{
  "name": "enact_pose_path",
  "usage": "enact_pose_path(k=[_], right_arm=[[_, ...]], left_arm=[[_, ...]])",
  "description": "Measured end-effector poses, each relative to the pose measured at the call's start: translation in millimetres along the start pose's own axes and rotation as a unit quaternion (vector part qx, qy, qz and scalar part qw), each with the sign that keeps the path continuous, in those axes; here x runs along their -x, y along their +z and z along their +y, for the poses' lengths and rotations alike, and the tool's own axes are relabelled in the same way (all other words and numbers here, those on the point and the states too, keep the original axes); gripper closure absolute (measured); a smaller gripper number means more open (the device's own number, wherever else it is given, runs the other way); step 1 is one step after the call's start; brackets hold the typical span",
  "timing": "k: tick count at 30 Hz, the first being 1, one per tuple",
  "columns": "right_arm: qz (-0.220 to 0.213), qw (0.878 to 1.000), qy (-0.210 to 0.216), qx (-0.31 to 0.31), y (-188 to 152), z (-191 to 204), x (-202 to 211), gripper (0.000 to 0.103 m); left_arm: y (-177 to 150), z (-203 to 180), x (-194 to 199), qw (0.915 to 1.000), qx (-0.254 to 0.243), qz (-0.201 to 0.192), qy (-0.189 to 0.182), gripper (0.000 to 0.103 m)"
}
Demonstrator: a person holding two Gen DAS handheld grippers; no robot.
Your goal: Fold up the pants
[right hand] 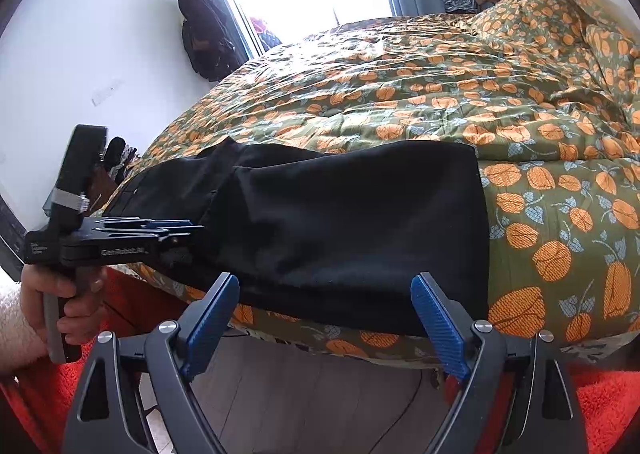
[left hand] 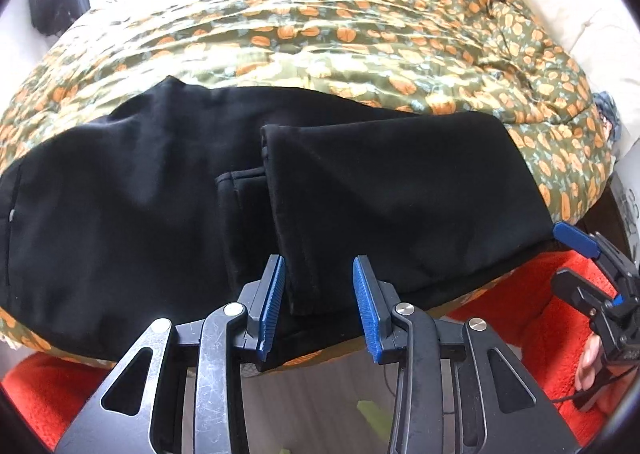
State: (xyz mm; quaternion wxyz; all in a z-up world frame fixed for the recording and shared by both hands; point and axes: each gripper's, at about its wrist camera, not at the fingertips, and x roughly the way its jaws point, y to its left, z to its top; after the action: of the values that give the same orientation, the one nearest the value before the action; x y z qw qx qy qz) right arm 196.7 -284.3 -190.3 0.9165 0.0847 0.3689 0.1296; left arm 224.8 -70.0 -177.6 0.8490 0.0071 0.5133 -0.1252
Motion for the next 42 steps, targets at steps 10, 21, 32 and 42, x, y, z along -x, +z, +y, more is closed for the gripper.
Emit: enact_pose_path(k=[10, 21, 32, 42], right_arm=[[-0.008, 1.0, -0.002, -0.012, 0, -5, 4, 0.016], [0.0, 1.0, 0.001, -0.03, 0, -12, -2, 0.016], [-0.004, 0.999, 0.0, -0.041, -1, -15, -1, 0.016], [-0.005, 0.998, 0.004, -0.061, 0, -23, -2, 0.016]], left_arm=[[6, 25, 8, 0.9968, 0.051, 0.008, -0.061, 0.051], [6, 32, 11, 0.9946, 0.054, 0.0, -0.089, 0.074], [8, 14, -18, 0.9981, 0.03, 0.037, -0.038, 0.092], [-17, 19, -16, 0.9968, 0.038, 0.069, -0.009, 0.083]])
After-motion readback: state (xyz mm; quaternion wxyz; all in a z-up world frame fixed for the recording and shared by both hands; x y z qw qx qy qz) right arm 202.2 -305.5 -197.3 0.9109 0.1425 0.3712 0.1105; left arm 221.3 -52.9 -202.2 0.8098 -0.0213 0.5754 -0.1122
